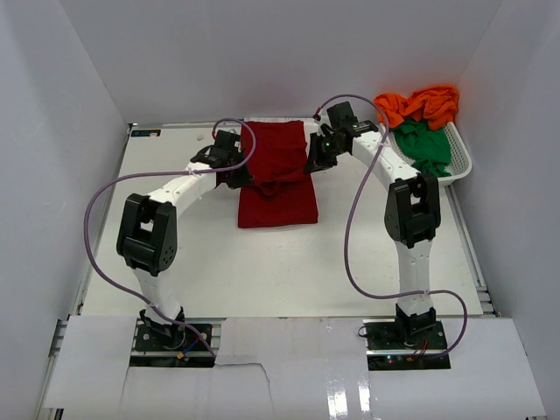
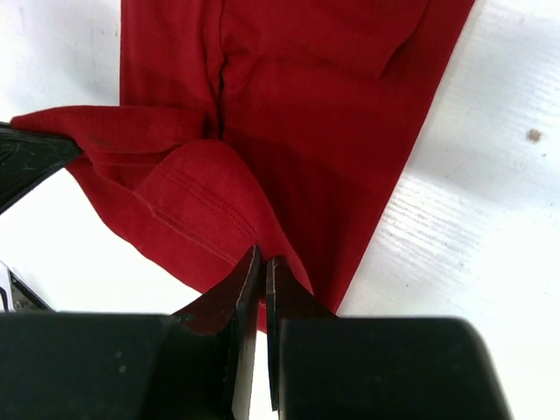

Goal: Fold and stack the t-shirts
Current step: Fold the folded rectangular tshirt in 1/3 of the way

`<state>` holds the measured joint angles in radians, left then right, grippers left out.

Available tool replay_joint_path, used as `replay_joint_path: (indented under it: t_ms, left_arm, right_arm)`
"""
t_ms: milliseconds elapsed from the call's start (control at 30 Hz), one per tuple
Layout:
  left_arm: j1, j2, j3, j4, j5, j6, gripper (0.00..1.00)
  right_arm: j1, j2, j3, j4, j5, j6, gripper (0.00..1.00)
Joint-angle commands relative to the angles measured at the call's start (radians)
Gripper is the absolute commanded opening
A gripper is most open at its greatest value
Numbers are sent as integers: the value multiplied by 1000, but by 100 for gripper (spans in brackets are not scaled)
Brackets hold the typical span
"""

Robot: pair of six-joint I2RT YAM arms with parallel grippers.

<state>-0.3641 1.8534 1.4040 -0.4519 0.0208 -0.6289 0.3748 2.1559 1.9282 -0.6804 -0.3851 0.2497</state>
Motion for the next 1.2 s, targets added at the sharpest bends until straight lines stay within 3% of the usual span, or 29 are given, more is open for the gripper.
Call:
replay_joint_path:
  t_ms: [0, 567, 633, 667, 700, 733, 767, 833, 1000, 1167]
  left_arm:
    - [13, -2, 55, -2, -45, -6, 0]
    - [36, 65, 118, -16, -55, -22, 0]
    - [36, 78, 128, -18, -51, -18, 1]
    - [34, 95, 136, -18, -48, -15, 7]
    - [36, 101, 151, -21, -50, -15, 15]
    - [36, 107, 156, -24, -54, -18, 26]
    - [37, 109, 161, -28, -64, -25, 57]
    - [36, 104, 168, -30, -111, -41, 95]
    - [42, 66, 233, -36, -191, -20, 98]
    - [40, -8, 201, -31, -135, 40, 98]
  right_arm:
    - [-11, 24, 74, -27, -26, -20, 8]
    - [-23, 130, 207, -53, -35, -15, 9]
    - [-28, 142, 216, -51, -32, -10, 15]
    - [-30, 147, 224, -51, -28, -10, 23]
    - [-33, 153, 247, -48, -23, -6, 45]
    - [-33, 159, 261, -45, -14, -4, 52]
    - [-36, 160, 270, -42, 23, -3, 54]
    - [-45, 133, 267, 0, 54, 0, 56]
    - [-60, 1, 108, 158, 92, 17, 58]
    - [-59, -2, 55, 113, -10, 5, 58]
